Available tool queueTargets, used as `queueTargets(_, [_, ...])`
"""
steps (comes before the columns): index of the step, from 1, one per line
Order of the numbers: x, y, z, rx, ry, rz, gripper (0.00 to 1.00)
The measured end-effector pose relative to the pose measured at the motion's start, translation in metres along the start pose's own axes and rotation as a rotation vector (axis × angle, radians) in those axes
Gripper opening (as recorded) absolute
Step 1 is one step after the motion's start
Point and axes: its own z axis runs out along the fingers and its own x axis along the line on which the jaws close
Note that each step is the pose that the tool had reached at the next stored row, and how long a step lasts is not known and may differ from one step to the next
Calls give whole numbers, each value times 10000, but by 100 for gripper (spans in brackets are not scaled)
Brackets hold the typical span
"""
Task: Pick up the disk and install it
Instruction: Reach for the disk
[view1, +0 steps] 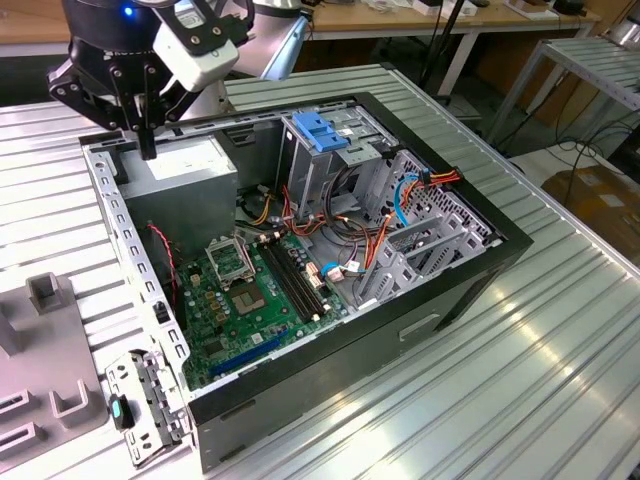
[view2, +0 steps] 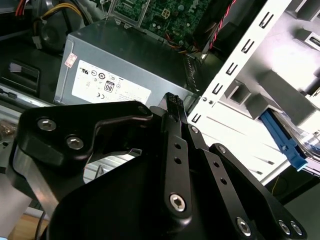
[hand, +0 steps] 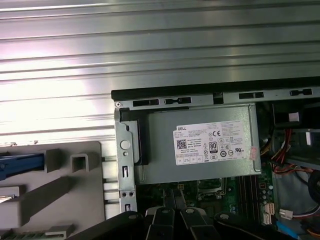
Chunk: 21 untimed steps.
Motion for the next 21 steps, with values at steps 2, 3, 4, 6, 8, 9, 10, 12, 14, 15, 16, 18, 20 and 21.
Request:
queueTargets(2, [5,0,0,0,2,1,11])
queueTargets(3, [9,-1,1,0,3,0,11])
queueTargets(4, [13,-1,1,0,4,0,11])
queueTargets(6, [21,-2,2,0,7,0,11])
queueTargets(8, [28,-2,2,1,9,1,11])
queueTargets(9, [31,-2,3,1,9,1,11])
queueTargets(10, [34,-3,3,0,9,0,11])
queueTargets(12, [40,-3,3,1,11,1,11])
queueTargets(14, [46,-4,4,1,13,1,11])
queueTargets(15, [49,-4,4,1,13,1,11])
queueTargets(16, [53,-4,4,1,13,1,11])
queueTargets(18, [61,-5,5,1,14,1,11])
queueTargets(20, [74,-6,5,1,14,1,11])
queueTargets(21, [79,-6,5,1,15,1,11])
